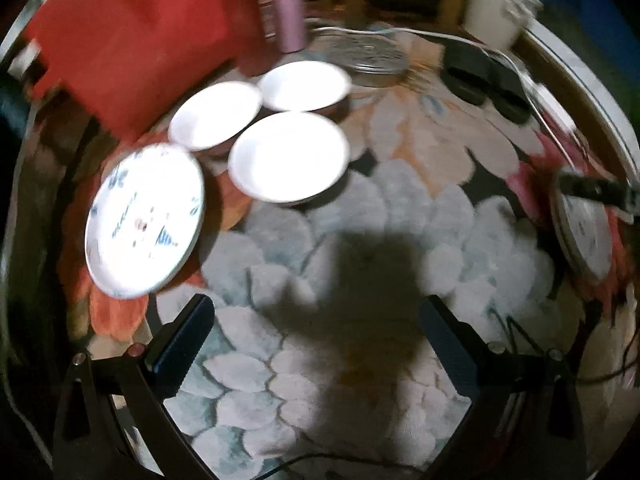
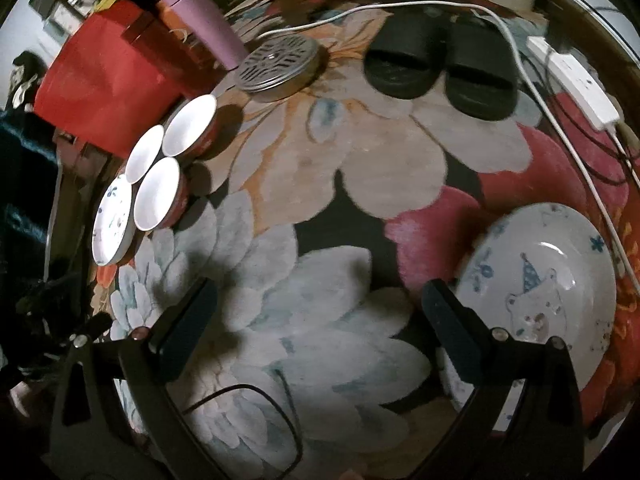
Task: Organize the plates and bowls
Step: 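Withdraw both tools back toward the bowls and small bear plate, then move both tools to the small bear plate beside the white bowls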
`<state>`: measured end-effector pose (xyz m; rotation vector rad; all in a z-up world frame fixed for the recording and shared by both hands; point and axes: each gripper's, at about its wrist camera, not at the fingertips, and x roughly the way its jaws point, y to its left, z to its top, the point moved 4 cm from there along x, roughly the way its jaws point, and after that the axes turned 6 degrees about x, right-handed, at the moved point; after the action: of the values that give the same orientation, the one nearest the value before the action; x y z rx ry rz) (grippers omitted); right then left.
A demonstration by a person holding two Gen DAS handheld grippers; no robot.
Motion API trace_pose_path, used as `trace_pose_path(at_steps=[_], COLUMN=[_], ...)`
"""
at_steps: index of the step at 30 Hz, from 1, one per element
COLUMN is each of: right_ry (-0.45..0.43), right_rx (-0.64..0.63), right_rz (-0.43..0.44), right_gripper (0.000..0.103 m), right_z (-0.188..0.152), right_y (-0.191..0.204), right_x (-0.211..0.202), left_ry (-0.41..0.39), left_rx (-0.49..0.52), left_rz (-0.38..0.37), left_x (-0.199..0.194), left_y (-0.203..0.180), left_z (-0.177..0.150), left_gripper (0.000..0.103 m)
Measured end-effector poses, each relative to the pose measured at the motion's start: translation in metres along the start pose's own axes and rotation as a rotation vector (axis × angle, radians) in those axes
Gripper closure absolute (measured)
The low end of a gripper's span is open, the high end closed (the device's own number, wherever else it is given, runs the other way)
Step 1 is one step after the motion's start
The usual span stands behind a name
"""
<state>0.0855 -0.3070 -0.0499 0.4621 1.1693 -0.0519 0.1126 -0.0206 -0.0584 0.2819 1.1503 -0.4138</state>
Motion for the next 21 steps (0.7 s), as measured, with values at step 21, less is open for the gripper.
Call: trace_pose_path(at_steps=[21], right_ry=[0.267], right_rx=[-0.215], right_rz=[0.21], right_gripper=[0.03], right_z=[-0.028], right_y=[0.271], right_x=[0.126], left_ry=[-0.088], left_rx=[-0.354], left_rz=[0.12], left_x=[0.008], left_y=[0.2], left_z=[-0.068], left_gripper=[0.001])
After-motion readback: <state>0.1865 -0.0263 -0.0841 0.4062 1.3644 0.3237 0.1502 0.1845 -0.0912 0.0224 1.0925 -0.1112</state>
